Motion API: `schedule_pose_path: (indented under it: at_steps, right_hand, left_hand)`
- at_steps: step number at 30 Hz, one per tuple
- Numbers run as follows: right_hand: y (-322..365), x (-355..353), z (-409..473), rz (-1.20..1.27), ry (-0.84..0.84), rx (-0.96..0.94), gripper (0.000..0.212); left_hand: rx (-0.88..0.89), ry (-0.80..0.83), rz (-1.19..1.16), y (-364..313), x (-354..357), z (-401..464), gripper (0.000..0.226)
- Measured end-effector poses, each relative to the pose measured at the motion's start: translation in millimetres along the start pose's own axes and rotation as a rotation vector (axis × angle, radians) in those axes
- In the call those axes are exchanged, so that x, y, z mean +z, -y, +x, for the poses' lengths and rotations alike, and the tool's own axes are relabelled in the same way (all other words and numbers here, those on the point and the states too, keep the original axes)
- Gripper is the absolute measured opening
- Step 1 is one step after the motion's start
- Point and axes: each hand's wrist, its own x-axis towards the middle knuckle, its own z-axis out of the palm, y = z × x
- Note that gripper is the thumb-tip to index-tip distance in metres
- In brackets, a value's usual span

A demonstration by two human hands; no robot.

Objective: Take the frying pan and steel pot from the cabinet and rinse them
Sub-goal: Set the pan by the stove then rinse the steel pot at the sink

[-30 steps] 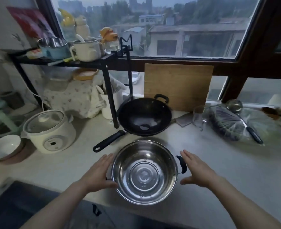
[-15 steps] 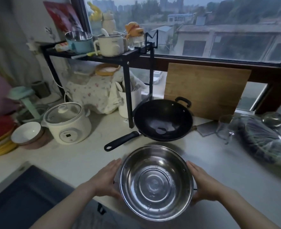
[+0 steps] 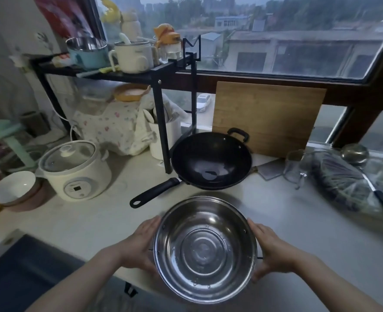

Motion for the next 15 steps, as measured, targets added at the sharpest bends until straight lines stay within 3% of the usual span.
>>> schedule_pose_path:
  at_steps: [7,15]
  right_hand:
    - [0.2,17.1,-10.4,0.082,-0.064,0.059,0.156]
    - [-3.8,26.1,-52.5,0.121,-0.177,0.106,0.144]
  left_hand:
    - [0.062,0.001,-0.183,11.1,0.5,10.3,0.141]
    - [0.180,0.013,-0.125,-8.8,-7.3,29.7,0.153]
